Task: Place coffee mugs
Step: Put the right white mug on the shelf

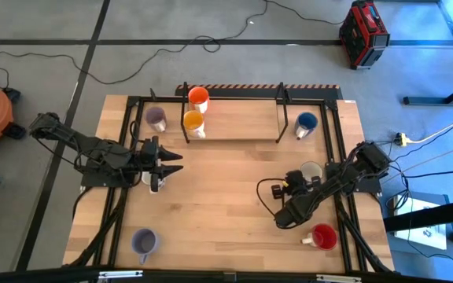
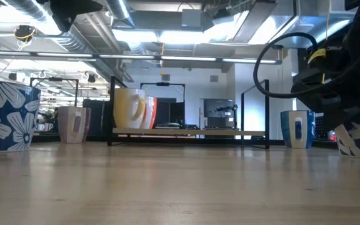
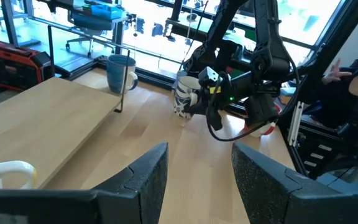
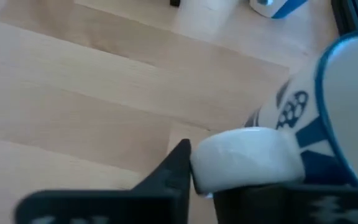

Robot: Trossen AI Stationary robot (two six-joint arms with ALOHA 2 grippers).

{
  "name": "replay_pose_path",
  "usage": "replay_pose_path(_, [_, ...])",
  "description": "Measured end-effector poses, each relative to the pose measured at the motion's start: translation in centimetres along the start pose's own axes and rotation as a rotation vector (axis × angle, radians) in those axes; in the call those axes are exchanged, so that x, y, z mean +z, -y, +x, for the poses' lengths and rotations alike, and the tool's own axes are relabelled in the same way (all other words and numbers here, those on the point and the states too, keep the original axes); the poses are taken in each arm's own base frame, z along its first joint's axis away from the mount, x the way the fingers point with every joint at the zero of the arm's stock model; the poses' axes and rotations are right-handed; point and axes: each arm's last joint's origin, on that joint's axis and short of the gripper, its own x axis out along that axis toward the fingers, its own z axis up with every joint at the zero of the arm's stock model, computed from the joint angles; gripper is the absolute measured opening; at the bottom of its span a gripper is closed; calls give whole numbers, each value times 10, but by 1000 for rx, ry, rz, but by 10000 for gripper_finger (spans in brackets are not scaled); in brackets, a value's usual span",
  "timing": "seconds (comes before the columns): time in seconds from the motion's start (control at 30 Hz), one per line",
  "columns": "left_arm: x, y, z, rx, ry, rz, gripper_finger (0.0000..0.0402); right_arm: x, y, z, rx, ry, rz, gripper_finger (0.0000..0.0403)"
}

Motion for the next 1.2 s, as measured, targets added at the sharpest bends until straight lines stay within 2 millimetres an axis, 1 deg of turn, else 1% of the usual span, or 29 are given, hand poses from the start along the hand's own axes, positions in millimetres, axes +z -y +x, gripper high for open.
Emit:
replay_pose_path(0.07, [0, 0, 0, 0, 0, 0, 172, 0, 1, 0, -2, 11, -20, 11])
replay_pose_path(0.2, [0, 0, 0, 0, 0, 0, 172, 0, -2, -1, 24, 9, -42, 16])
replay_pose_path(0.27, [0, 0, 0, 0, 0, 0, 172, 0, -4, -2, 41, 14, -53, 11])
replay_pose_path(0.47, [0, 0, 0, 0, 0, 0, 172, 4, -19, -14, 145, 44, -99, 7])
replay_pose_path(0.63, [0, 0, 0, 0, 0, 0, 172, 8, -36, -26, 268, 88, -141, 4])
replay_pose_path(0.9, [0, 0, 0, -1, -1, 0, 172, 8, -73, -42, 555, 167, -263, 2])
replay_pose_path(1.03, [0, 0, 0, -5, -3, 0, 172, 14, -87, -47, 652, 211, -354, 2])
replay_pose_path(1.2, [0, 0, 0, -6, -3, 0, 172, 21, -101, -50, 764, 212, -453, 1])
